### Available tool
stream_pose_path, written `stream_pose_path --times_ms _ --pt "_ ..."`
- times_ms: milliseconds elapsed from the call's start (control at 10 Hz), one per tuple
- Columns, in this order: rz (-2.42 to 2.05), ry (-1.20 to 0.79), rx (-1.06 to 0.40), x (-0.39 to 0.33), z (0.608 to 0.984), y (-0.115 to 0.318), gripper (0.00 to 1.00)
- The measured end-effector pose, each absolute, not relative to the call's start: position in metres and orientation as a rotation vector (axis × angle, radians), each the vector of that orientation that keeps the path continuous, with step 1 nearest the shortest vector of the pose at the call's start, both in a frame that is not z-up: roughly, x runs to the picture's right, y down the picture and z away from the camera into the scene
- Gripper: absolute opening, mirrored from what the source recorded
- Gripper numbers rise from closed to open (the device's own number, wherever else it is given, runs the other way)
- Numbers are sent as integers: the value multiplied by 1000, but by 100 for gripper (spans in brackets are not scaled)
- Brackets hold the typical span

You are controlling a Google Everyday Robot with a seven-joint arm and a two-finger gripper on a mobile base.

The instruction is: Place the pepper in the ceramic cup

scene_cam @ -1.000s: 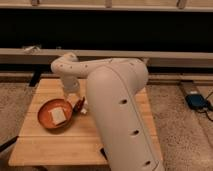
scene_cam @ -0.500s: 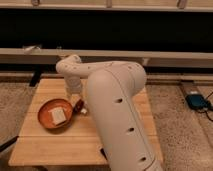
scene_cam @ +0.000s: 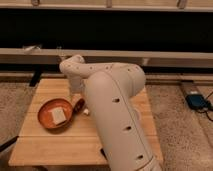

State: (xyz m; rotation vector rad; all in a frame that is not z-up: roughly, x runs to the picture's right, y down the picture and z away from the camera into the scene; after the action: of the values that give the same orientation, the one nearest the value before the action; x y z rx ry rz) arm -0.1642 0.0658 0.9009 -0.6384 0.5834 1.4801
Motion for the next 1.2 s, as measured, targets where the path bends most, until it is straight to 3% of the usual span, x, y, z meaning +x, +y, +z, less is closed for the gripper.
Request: stream_pose_path --times_ms 1200 --pt "1490 643 -641 -159 920 93 65"
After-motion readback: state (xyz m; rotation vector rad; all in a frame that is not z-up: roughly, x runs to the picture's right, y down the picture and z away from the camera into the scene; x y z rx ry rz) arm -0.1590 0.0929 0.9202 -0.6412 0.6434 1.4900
